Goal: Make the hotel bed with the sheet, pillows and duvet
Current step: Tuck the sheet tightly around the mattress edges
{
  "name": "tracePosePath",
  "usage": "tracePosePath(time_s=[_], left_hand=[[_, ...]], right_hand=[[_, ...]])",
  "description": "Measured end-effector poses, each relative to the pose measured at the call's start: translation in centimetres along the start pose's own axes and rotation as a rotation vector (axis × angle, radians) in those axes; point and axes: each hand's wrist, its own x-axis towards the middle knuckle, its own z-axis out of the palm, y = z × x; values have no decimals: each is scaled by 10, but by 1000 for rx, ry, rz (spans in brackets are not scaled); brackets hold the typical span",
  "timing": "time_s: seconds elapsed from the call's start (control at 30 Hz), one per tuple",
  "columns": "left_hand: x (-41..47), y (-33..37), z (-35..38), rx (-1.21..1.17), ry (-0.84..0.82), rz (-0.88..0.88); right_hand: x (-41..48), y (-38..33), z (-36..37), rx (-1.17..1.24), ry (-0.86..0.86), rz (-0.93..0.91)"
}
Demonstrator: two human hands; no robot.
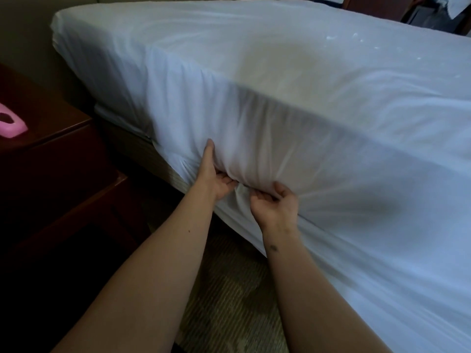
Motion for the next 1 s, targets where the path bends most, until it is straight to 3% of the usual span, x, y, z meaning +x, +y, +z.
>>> tracePosePath(time_s=[0.23,0.53,0.7,0.83,0.9,1.0], left_hand=[[11,6,5,-25,-72,-19],[29,24,12,325,-51,99],[35,28,-3,429,-71,47],[26,29,-3,475,-120,9],[19,29,-5,560,-87,2],[12,29,-15,802,90,63]], right_hand=[[23,3,-1,40,-160,-38],[58,8,0,-102,-517,-40],[60,14,-1,-24,-431,-113],[46,22,9,37,-225,-133],[39,27,15,-41,-89,-138],[30,37,22,-261,110,-130]])
